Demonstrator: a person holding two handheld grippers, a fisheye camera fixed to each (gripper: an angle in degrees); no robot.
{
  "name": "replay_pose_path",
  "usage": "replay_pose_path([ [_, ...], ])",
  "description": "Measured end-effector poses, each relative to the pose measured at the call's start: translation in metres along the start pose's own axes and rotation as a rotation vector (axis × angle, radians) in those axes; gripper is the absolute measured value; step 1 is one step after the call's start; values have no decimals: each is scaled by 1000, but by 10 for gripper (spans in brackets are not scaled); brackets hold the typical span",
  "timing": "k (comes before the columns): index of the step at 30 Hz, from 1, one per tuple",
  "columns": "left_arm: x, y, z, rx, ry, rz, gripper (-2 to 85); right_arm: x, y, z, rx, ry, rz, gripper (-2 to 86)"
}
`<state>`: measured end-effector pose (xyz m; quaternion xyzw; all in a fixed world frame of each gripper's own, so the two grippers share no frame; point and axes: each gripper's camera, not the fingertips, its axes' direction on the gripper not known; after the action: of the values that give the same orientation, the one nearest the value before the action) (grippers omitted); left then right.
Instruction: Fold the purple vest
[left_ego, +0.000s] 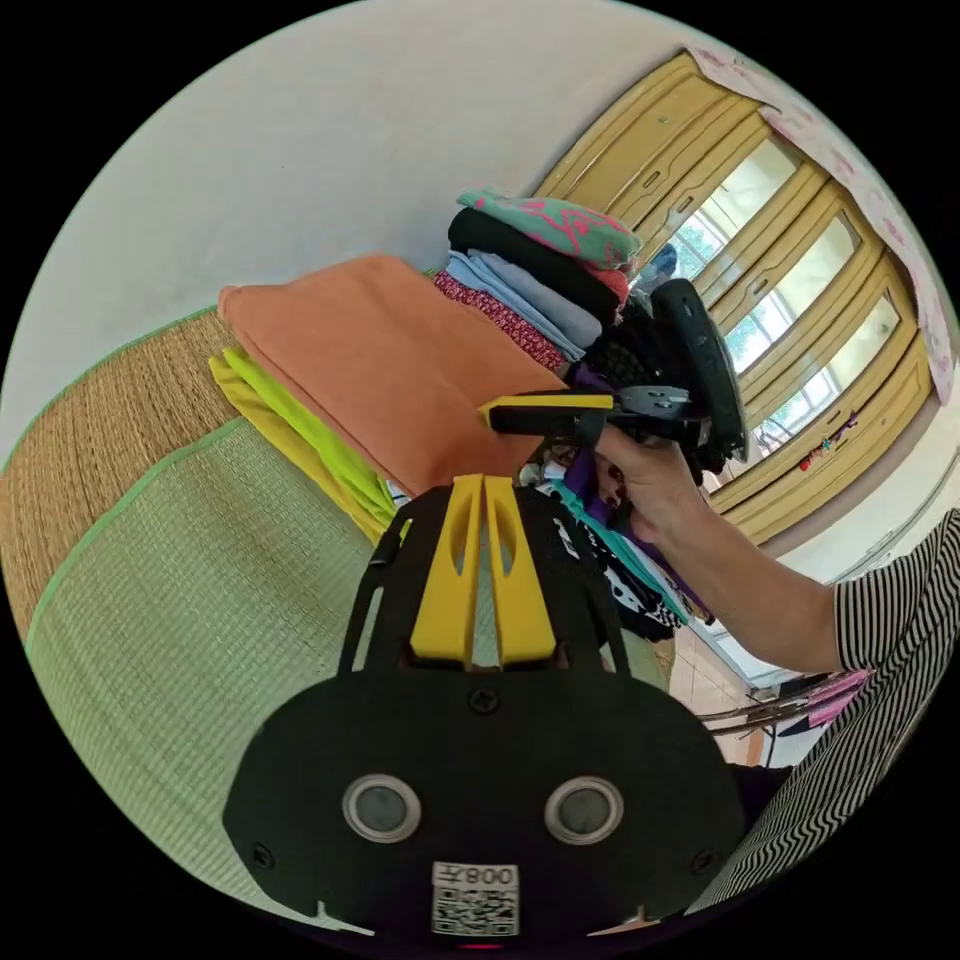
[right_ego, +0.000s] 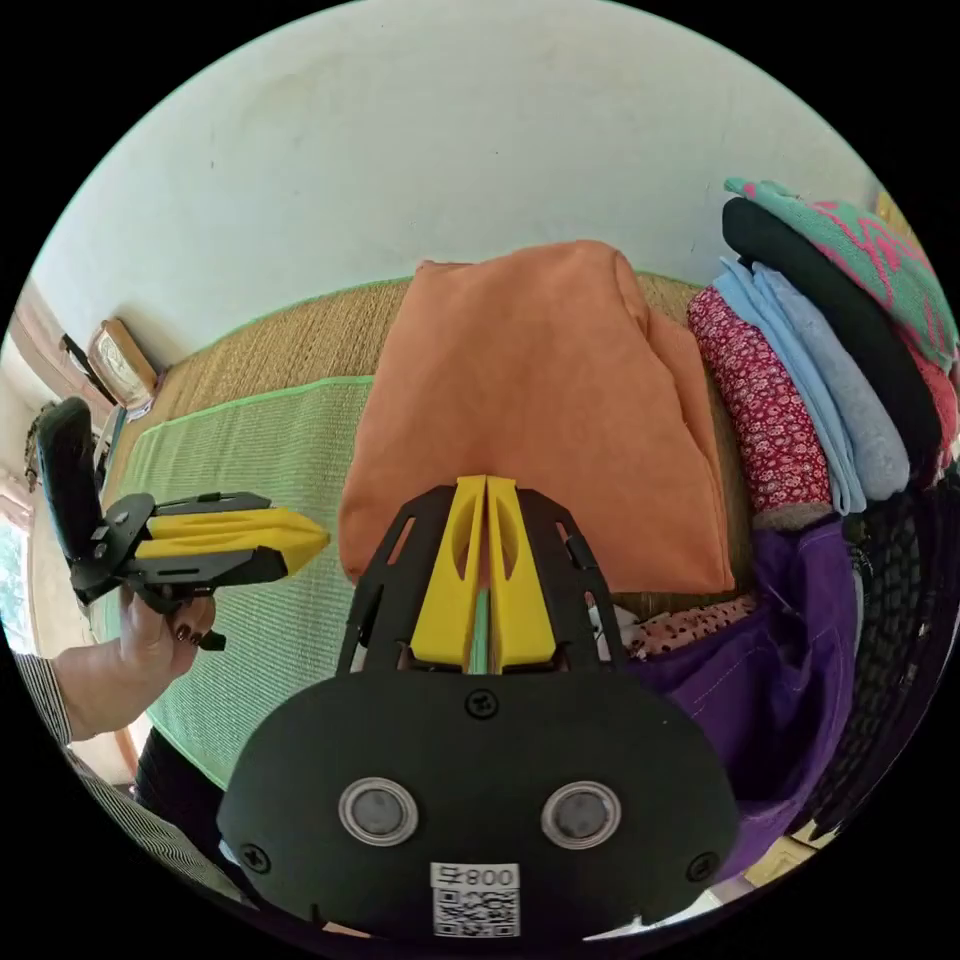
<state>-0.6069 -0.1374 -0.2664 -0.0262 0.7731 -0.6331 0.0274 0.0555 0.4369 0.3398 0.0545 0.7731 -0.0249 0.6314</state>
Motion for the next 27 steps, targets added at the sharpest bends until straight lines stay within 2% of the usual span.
replay_pose_path([
  [6, 67, 74, -42, 63, 88, 89, 1, -30, 82, -113, 281, -132, -11, 2],
  [9, 120, 121, -74, 80, 52, 173, 2, -57, 144, -178, 423, -147, -48, 1],
  [13, 204, 178, -128, 158, -117, 298, 4, -98, 242, -275, 583, -69, -69, 2],
  [15, 261, 212, -166, 266, -238, 341, 8, -113, 284, -317, 643, -29, -94, 3],
  [17, 295, 233, -185, 336, -245, 338, 14, -126, 332, -367, 705, 8, -136, 5],
  [20, 336, 265, -200, 468, -137, 391, 33, -129, 378, -411, 788, 59, -125, 13],
  [21, 348, 273, -201, 480, -75, 440, 42, -128, 385, -417, 799, 72, -127, 15],
  [24, 372, 284, -193, 431, -41, 443, 68, -112, 403, -433, 768, 80, -78, 39],
  [27, 386, 295, -183, 400, -32, 438, 79, -77, 401, -419, 647, 131, 16, 72],
])
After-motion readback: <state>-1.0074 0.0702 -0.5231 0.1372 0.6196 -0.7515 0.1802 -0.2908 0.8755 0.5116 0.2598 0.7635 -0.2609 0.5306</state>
